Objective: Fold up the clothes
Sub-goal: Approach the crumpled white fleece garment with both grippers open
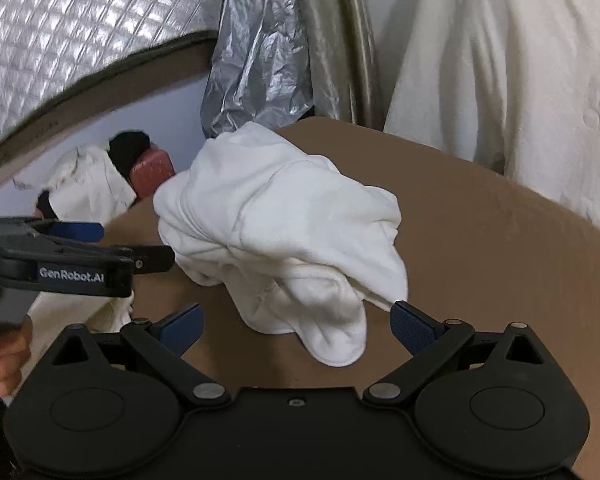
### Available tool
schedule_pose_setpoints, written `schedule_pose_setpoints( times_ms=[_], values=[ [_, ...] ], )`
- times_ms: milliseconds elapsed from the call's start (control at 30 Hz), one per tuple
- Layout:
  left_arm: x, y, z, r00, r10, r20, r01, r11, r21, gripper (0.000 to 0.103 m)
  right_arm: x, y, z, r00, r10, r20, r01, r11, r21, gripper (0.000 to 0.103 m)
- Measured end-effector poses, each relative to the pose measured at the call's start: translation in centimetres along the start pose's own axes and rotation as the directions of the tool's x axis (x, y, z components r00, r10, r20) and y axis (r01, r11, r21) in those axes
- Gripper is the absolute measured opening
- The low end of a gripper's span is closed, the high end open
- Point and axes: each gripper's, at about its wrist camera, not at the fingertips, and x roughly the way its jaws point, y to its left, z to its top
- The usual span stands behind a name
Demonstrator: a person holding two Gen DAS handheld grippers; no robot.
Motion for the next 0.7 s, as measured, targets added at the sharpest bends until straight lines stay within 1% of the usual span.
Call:
schedule_pose_setpoints(
  times_ms=[133, 233, 333, 400, 500, 567, 700],
  values=[
    [-0.2, -0.3, -0.1, 1.000, 0.009, 0.003, -0.009, 1.000, 0.021, 0.103, -0.3, 0.0, 0.2, 1.000, 0.016, 0.009, -0.016, 1.000, 0.025, 0.101],
    [-0.6, 0.7, 0.4, 0.999, -0.033, 0.023, 0.033, 0.999, -0.019, 0.103, -0.6, 0.0, 0.4, 1.000, 0.027, 0.016, -0.028, 0.999, 0.044, 0.101],
    [-0.9, 1.0, 0.5, 0.999, -0.022, 0.035, 0.023, 1.000, -0.015, 0.103, -0.8, 0.0, 0.6, 0.999, 0.038, 0.023, -0.040, 0.997, 0.063, 0.101],
    [-1.0, 1.4, 0.7, 0.999, -0.028, 0.035, 0.029, 0.999, -0.022, 0.103, -1.0, 0.0, 0.7, 0.999, 0.046, 0.028, -0.048, 0.996, 0.075, 0.101],
    [-1.1, 1.8, 0.8, 0.999, -0.034, 0.036, 0.036, 0.999, -0.034, 0.103, -1.2, 0.4, 0.8, 0.999, 0.037, 0.030, -0.039, 0.998, 0.057, 0.101],
    [-1.2, 1.7, 0.8, 0.999, -0.025, 0.032, 0.026, 0.999, -0.030, 0.103, -1.4, 0.5, 0.9, 0.999, 0.045, 0.026, -0.046, 0.997, 0.057, 0.101],
    [-1.5, 1.8, 0.9, 0.999, -0.019, 0.036, 0.020, 0.999, -0.028, 0.103, -1.7, 1.0, 0.9, 0.999, 0.031, 0.028, -0.033, 0.998, 0.048, 0.101]
  ],
)
